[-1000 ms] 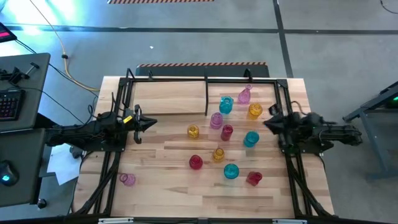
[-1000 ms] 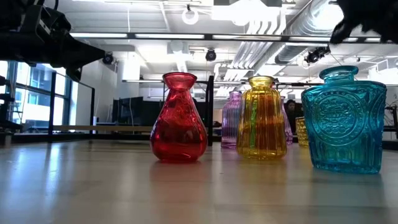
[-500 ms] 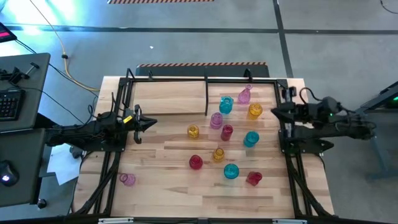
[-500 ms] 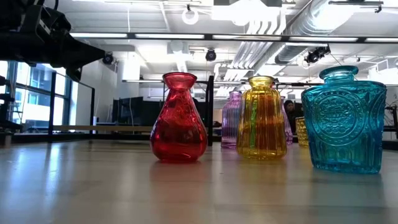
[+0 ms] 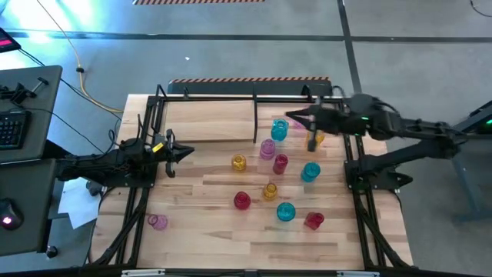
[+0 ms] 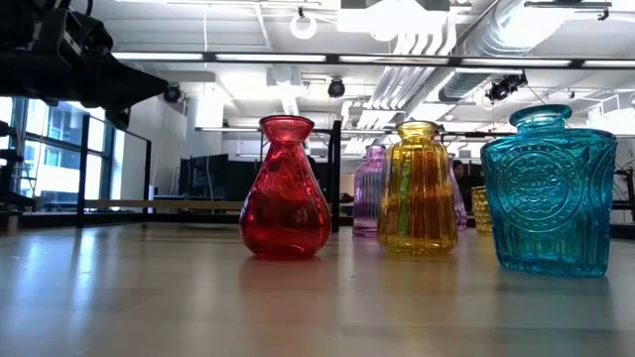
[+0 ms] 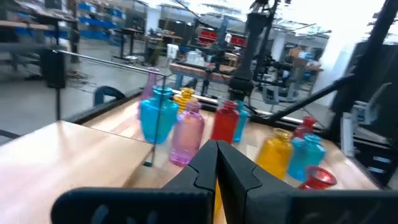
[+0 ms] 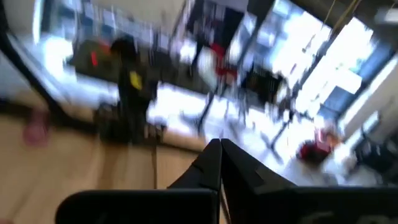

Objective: Sort vases onto shelf
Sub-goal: Put the top right purple vase on the shelf

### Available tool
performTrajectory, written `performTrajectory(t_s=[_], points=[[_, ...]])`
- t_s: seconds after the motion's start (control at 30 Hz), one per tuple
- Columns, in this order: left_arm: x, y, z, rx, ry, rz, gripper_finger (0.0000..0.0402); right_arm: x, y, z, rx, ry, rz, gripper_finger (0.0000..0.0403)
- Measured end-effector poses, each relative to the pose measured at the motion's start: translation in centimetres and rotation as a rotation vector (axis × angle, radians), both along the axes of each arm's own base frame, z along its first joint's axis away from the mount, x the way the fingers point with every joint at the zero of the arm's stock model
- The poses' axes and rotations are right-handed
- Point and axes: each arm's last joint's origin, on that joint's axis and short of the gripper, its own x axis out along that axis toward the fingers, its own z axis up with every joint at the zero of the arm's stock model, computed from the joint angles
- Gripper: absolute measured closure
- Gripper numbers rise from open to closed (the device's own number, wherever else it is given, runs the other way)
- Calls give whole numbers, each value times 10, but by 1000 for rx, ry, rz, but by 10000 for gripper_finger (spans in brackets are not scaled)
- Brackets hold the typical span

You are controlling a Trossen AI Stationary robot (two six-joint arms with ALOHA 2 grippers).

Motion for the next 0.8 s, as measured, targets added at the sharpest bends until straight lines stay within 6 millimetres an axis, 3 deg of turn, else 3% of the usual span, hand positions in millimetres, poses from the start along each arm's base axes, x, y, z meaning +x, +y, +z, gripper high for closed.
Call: performTrajectory(t_s=[0.17, 0.3, 0.47, 0.63, 0.8], points=[[-1, 2, 1, 54, 5, 74, 398, 39, -17, -7, -15, 201, -155, 402], [-1, 2, 1, 47, 1, 76, 398, 63, -33, -7, -61, 242, -276, 402], [-1, 3, 2, 155, 18, 103, 398, 88, -49, -7, -125, 292, -338, 402], [-3, 8, 14, 155, -71, 300, 398, 99, -70, -24, -204, 489, -390, 402], [-8, 11, 41, 165, -108, 434, 398, 95, -98, -43, -166, 629, -486, 402]])
